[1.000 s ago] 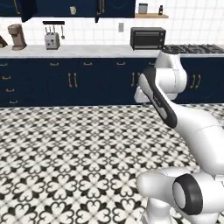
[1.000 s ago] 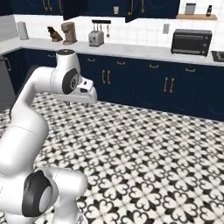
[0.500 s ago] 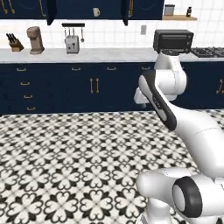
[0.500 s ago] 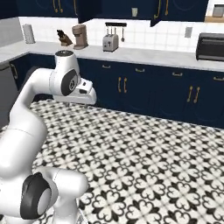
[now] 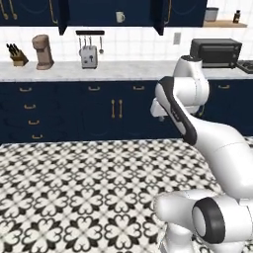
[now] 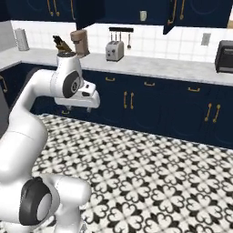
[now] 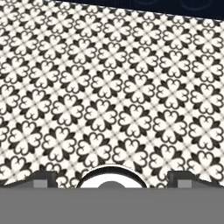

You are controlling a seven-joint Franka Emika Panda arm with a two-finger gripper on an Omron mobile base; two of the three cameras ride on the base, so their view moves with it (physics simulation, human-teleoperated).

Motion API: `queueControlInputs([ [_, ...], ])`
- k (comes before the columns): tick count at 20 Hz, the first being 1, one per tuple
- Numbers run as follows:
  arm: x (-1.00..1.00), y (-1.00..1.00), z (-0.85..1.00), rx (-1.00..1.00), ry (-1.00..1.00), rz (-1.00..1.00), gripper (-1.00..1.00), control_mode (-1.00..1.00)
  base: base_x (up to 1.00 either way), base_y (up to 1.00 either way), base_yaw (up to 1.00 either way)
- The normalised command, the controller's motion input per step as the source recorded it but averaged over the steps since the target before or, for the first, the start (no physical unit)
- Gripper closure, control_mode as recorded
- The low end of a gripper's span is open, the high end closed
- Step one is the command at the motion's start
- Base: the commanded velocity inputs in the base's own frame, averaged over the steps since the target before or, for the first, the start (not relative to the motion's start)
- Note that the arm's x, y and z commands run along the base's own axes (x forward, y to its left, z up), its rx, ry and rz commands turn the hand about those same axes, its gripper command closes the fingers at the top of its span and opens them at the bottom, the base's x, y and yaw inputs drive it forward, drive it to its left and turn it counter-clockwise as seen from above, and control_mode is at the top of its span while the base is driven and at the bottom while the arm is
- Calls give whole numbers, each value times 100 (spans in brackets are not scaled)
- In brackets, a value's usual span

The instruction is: Gather all objects into one cabinet and sort the glasses and bowls to opposite sides.

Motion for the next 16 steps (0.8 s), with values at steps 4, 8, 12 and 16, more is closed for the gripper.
queueControlInputs([
  [4,0,0,0,0,0,0,-100,100,100,43,-1],
  [8,0,0,0,0,0,0,-100,100,100,44,-4],
  [12,0,0,0,0,0,0,-100,100,93,0,-3],
  [16,0,0,0,0,0,0,-100,100,55,7,-20],
])
